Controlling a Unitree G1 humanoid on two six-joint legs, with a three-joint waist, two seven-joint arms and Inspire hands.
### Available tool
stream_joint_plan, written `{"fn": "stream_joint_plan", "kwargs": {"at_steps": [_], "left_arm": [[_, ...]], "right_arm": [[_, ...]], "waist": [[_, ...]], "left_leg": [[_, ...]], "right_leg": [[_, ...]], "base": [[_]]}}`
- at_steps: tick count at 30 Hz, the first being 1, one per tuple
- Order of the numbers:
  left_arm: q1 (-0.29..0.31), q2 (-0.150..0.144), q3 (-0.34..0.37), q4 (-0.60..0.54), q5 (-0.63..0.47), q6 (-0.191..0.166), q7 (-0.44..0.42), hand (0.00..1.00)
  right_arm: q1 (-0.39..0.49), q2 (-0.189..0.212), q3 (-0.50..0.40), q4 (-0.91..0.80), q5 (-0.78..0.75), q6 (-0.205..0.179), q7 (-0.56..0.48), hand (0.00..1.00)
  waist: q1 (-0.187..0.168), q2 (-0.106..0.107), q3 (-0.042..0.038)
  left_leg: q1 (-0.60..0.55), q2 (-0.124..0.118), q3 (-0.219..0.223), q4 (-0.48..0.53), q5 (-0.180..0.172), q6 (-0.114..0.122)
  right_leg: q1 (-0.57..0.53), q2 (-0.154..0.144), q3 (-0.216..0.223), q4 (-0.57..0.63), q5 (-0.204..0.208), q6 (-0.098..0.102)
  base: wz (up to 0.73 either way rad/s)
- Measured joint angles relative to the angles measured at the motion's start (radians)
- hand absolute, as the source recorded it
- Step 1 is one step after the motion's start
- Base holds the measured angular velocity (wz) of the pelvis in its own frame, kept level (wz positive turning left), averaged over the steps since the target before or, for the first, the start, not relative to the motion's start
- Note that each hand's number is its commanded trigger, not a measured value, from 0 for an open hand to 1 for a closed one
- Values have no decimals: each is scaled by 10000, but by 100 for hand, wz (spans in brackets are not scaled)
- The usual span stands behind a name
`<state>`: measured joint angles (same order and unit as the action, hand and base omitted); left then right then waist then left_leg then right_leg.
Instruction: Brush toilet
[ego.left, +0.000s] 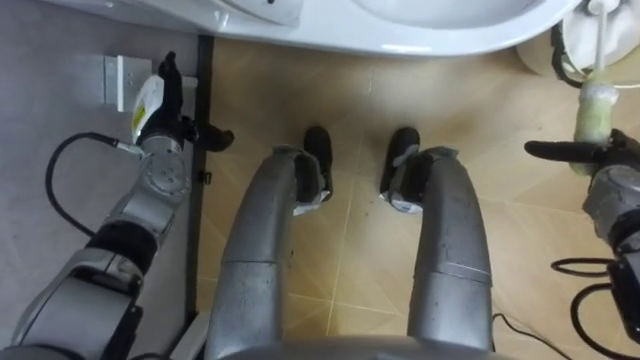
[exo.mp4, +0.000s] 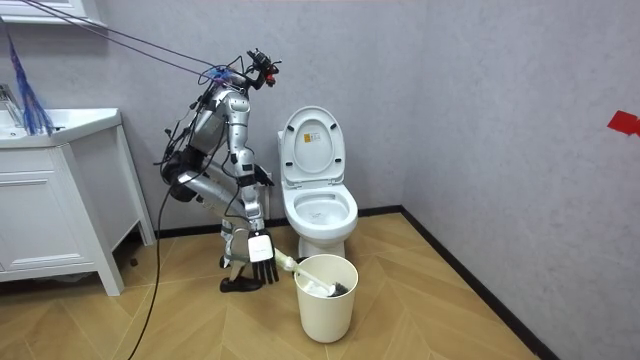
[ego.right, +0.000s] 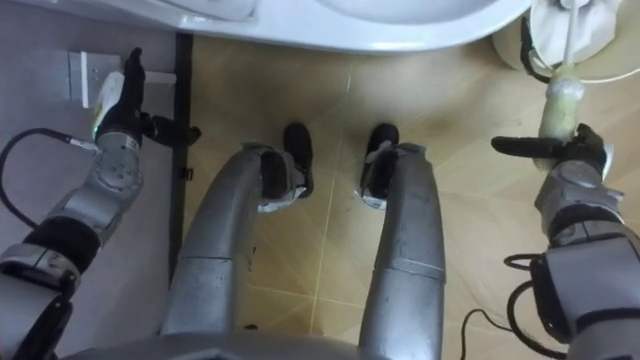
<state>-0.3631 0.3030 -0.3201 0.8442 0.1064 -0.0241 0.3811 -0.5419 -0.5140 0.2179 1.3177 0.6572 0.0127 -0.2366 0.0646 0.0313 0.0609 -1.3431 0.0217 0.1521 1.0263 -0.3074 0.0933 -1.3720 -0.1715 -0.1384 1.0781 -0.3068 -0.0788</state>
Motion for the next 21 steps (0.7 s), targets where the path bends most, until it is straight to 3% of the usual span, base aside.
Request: {"fn": "stream_joint_plan", "kwargs": {"at_steps": [4, 8, 11, 15, 21], "left_arm": [[-8, 93, -18, -104, -93, 13, 54, 0], [-20, 386, -34, -422, -349, 21, 165, 0], [-65, 503, -186, -424, -363, 22, 282, 0], [-75, 644, -192, -523, -367, -15, 283, 0], [31, 738, -200, -776, -372, -10, 279, 0]], "right_arm": [[-270, -166, 348, 13, -94, 112, -19, 0], [-329, -352, 561, -23, -99, 257, -12, 0], [-476, -352, 753, -53, -142, 346, -13, 0], [-509, -353, 753, -299, -163, 347, -11, 0], [-885, -354, 753, -334, -169, 353, 14, 0]], "waist": [[76, -2, 7], [189, -23, 19], [168, -75, 53], [137, -258, 167], [78, -284, 170]], "left_leg": [[-123, 12, -1, 174, -42, 24], [-236, 21, -2, 218, -52, 16], [-246, 27, -1, 253, -56, 10], [-270, 27, -11, 259, -74, -23], [-391, 13, -118, 363, -64, 61]], "right_leg": [[-120, -9, 8, 154, -31, 0], [-236, -20, -3, 192, -30, -8], [-244, -24, -2, 211, -30, -10], [-249, -50, -38, 220, -32, -15], [-248, -86, -174, 201, -29, -10]], "base": [[0], [0], [0], [0], [0]]}}
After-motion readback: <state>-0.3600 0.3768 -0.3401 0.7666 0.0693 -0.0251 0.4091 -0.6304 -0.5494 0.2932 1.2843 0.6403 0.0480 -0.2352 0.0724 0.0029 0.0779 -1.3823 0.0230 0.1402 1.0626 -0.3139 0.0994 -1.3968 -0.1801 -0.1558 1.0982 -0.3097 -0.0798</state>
